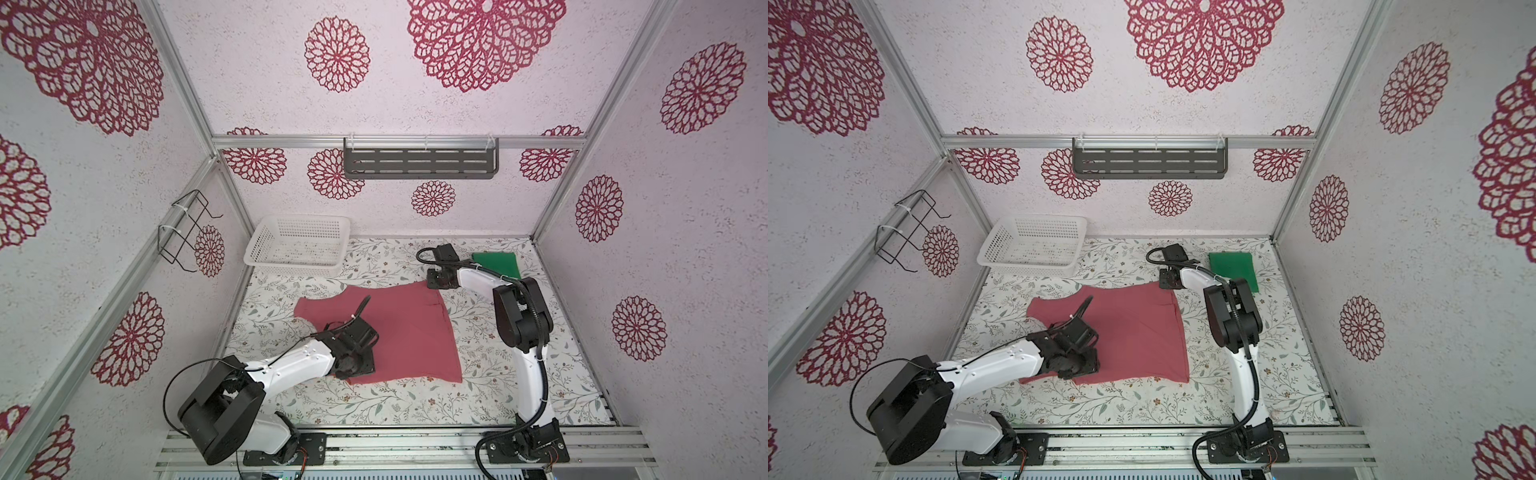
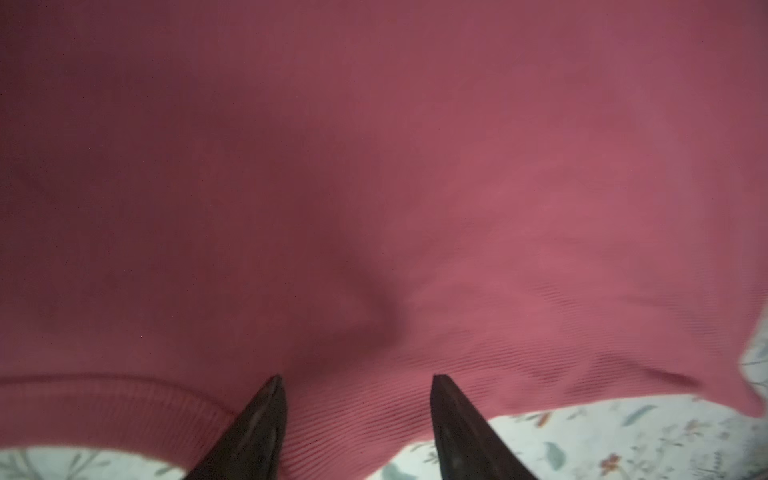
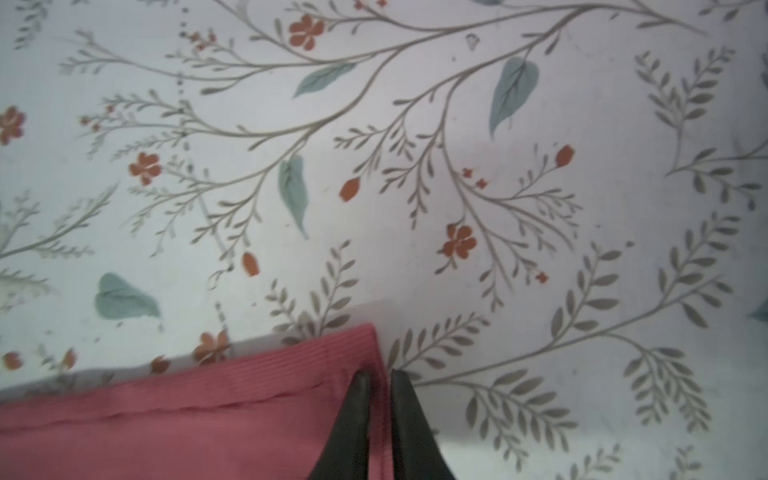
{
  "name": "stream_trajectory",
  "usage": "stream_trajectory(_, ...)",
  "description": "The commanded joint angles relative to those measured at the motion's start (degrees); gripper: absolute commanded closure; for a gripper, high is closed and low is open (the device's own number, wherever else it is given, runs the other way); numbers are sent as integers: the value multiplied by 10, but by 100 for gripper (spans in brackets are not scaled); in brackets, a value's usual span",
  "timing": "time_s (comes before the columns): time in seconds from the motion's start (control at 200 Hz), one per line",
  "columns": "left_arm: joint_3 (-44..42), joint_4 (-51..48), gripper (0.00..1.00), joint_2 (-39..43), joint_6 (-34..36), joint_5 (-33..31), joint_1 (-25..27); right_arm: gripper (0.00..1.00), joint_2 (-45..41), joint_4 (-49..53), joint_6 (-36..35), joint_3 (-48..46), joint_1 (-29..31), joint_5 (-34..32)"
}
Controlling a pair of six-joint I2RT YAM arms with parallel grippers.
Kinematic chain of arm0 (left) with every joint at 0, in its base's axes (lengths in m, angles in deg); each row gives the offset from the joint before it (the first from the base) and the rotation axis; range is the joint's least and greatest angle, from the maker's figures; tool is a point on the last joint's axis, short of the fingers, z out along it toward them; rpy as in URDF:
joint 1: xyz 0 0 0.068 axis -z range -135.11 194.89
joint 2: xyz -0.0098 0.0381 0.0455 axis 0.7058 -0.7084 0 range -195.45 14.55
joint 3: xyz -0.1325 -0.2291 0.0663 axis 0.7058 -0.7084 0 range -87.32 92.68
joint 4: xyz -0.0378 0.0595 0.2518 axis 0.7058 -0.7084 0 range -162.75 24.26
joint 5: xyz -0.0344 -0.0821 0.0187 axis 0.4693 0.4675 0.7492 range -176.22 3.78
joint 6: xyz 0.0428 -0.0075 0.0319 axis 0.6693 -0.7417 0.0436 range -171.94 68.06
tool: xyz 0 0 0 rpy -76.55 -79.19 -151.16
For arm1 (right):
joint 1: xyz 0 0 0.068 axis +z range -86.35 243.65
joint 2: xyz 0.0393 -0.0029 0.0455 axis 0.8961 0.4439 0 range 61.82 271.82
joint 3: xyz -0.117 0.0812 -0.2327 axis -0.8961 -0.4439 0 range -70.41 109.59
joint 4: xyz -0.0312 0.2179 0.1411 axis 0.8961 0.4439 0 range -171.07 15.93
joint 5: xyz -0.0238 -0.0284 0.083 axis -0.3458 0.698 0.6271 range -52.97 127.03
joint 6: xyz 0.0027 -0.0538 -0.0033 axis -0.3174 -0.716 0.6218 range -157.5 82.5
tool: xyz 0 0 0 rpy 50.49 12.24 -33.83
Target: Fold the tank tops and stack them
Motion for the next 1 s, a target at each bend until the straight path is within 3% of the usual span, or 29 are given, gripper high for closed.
stream_trajectory(0.0,-53,17,40,25,-86,5,7,87,20,8,31,9,-22,-36)
stream_trajectory(0.2,-51,-92,38,81,-58,-8,8,84,-30,-25,47,-26,-35,-32)
stream_trajectory(0.365,30,-250,24,198,-50,-66,10,47,-132,36,3,-51,-36,-6)
stream_trajectory(0.44,55,-282,17,246,-70,-79,12,39,-201,71,-3,-104,-34,4)
stream_trajectory(0.52,50,-302,17,283,-119,-82,26,38,-289,104,6,-191,-30,23)
stream_trajectory(0.716,-59,-187,22,334,-264,-53,81,39,-485,196,43,-375,11,50)
stream_trajectory(0.996,-173,11,23,361,-394,-107,119,43,-660,235,183,-529,148,98)
